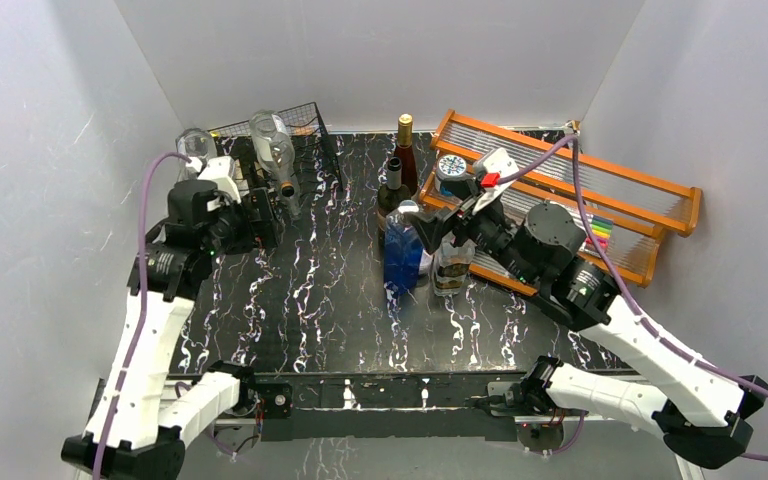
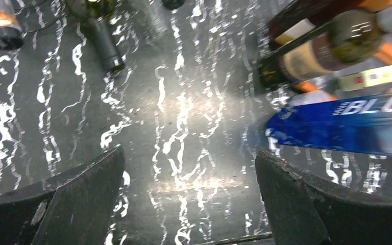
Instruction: Take the wine bottle off the wine rack
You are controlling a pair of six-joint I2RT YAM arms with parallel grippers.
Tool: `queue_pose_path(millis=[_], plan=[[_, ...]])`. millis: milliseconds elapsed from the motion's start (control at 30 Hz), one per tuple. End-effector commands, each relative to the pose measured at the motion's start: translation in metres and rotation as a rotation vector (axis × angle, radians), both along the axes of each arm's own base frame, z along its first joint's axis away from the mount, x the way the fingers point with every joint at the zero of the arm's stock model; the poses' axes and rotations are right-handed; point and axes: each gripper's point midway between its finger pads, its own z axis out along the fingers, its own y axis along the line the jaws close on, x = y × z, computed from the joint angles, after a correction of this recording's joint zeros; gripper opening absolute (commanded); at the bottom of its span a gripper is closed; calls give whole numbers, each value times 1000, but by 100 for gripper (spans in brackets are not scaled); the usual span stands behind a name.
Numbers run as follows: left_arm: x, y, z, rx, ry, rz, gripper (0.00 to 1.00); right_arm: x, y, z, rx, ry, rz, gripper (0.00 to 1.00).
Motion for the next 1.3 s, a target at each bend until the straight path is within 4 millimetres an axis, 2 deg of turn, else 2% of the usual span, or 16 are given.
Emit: queue_pose_path(millis=[0, 100, 300, 367, 567, 633, 733, 967, 1133, 1267], plan=[[5, 35, -19, 218, 90, 76, 98, -8, -16, 28, 48, -46, -14, 98], [18, 64, -20, 370, 120, 173, 98, -12, -22, 28, 47, -47, -18, 98], [60, 102, -20, 552, 114, 323, 98, -18, -36, 30, 42, -47, -39, 98], [76, 115, -24, 535, 115, 373, 98, -19, -40, 30, 39, -46, -44, 98], [114, 147, -43, 279, 119, 441, 98, -22, -53, 30, 37, -46, -76, 98], [125, 152, -49, 247, 126, 436, 98, -23, -58, 31, 41, -50, -86, 98], [138, 148, -57, 186, 141, 401, 98, -23, -62, 31, 40, -57, -98, 98], [154, 154, -79, 107, 176, 400, 98, -22, -61, 34, 36, -73, -104, 98], [160, 164, -89, -43, 178, 400, 89, -20, -63, 32, 25, -74, -113, 98], [164, 162, -97, -127, 174, 373, 85, -21, -65, 31, 26, -73, -117, 98]])
